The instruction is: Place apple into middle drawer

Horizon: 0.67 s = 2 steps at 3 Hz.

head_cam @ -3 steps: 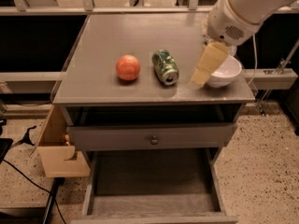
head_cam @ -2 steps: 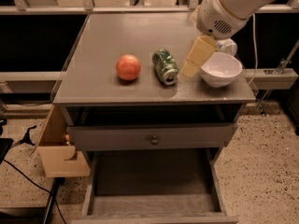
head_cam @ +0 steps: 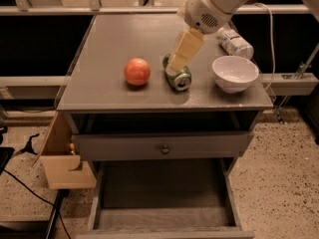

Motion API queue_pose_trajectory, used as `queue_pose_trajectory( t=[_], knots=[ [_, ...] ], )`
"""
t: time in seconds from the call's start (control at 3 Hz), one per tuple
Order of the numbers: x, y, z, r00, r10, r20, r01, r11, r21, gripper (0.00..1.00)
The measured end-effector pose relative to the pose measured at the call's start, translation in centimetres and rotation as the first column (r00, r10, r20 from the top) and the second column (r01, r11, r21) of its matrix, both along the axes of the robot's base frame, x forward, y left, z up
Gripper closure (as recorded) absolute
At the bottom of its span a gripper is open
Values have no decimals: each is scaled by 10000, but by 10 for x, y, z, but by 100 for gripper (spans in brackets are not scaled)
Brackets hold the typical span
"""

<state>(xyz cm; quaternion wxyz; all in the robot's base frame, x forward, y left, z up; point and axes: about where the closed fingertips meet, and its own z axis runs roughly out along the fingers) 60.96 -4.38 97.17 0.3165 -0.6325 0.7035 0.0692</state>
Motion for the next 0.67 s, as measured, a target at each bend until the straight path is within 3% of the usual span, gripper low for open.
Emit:
queue_pose_trajectory(
  t=[0.67],
  knots=[
    [21,32,-26,9986,372,-367,-379,9991,-184,0]
  ],
)
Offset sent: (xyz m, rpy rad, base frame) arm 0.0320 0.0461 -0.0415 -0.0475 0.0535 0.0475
